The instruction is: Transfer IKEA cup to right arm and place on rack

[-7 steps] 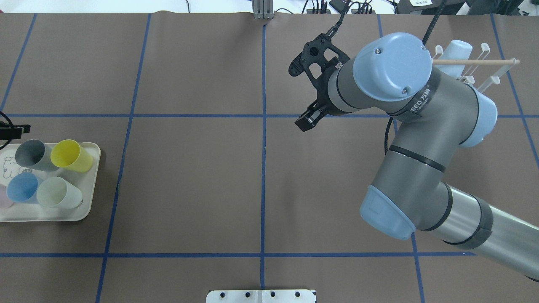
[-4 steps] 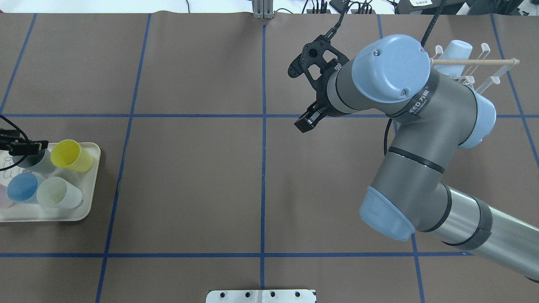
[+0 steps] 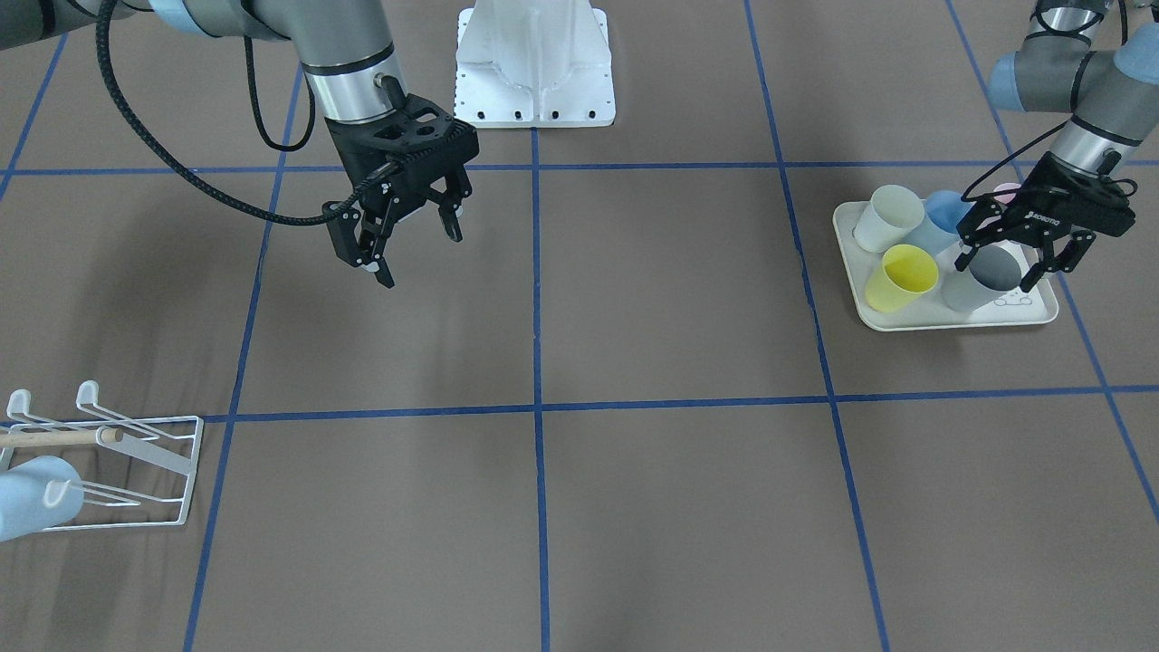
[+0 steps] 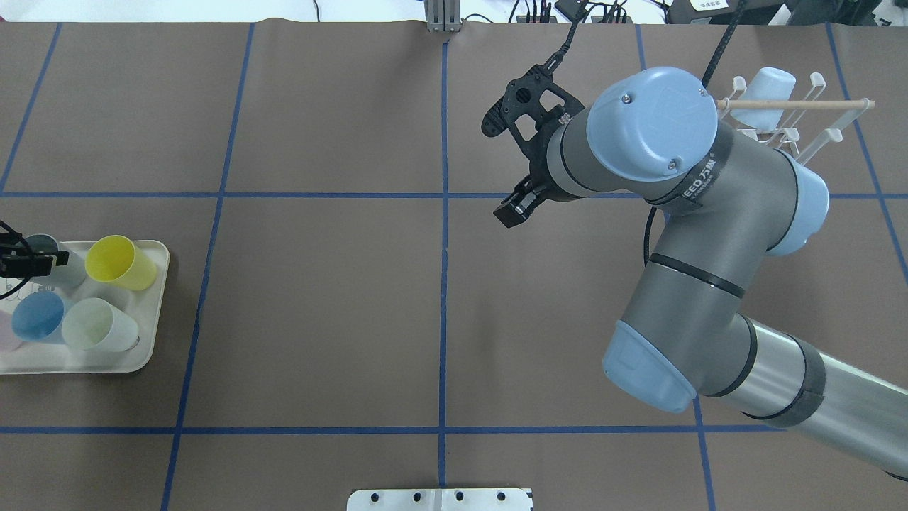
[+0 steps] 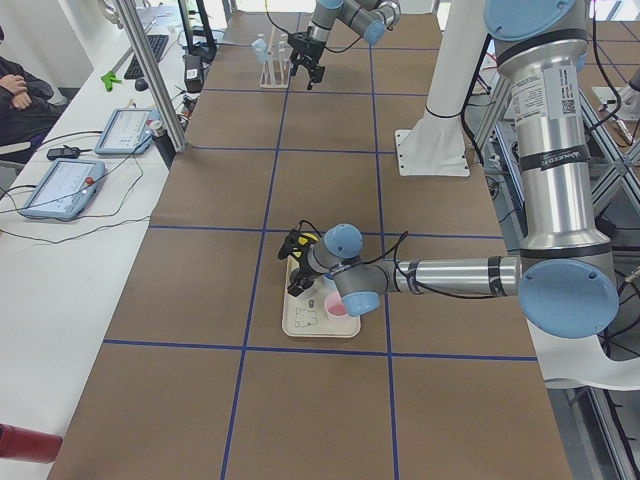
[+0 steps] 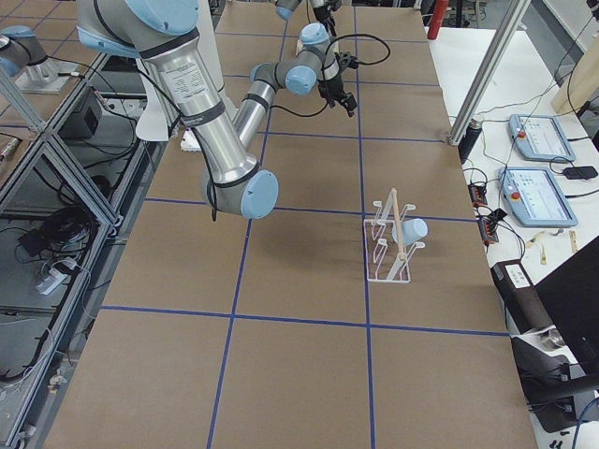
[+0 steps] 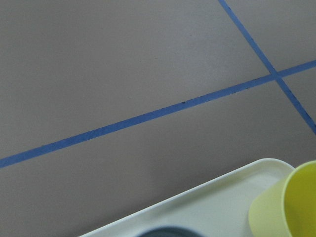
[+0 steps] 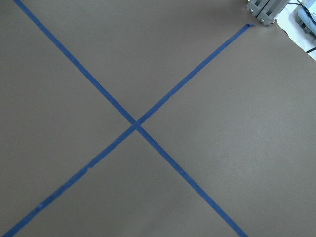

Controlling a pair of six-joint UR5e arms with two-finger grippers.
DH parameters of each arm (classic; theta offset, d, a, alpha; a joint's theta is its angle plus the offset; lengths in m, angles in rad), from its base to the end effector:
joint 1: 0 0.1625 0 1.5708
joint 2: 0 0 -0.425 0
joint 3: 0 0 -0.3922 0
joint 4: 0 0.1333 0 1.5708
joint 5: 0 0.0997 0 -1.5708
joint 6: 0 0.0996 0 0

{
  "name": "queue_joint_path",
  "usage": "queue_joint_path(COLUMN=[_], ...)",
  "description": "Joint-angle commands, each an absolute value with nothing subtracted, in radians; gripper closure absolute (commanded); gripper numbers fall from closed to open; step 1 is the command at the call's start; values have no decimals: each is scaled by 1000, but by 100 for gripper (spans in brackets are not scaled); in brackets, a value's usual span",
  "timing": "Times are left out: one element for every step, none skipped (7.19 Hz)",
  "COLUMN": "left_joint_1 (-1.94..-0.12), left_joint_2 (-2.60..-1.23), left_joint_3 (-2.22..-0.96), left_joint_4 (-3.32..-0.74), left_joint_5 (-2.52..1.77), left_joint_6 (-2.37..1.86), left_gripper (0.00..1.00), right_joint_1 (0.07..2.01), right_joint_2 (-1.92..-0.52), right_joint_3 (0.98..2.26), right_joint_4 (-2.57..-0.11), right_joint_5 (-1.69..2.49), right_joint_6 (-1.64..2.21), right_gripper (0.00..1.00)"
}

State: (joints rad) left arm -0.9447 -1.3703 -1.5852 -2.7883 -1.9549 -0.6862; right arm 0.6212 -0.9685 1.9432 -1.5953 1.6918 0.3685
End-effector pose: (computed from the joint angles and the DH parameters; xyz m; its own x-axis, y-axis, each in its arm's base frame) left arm 0.1749 -0.4057 0.6134 0.6262 0.3582 -0.6925 0.1238 0.8313 0.5419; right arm -0.4168 -0.4475 0.1645 0.6348 -0.6844 0.3585 0.2618 0.6271 0.7336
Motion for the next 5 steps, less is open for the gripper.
queue_joint_path(left_joint_1=[-954,-959,-959,-983,-1017], left_joint_2=[-1367,-1371,-1373,-1373,-1373], left_joint_3=[-1588,-1588,-1583,-1583,-1580], left_joint_4=[-2789,-2786,-2784,-2778,-2772], left_joint_5=[-2017,-2034,-2031,-2031,-2033], left_joint_6=[-680,-680,-677,-663,-628], left_gripper=[0,0,0,0,0], right_joint_1=[609,609,606,604,598], right_joint_2=[-969,-969,-973,-973,-973], right_joint_3=[1942,1942,1941,1937,1933], right_joint_4=[-1595,-1595,-1595,-1594,-1592], right_joint_5=[1677,1677,1677,1675,1660], right_joint_6=[370,370,370,370,370], right_gripper=[0,0,0,0,0])
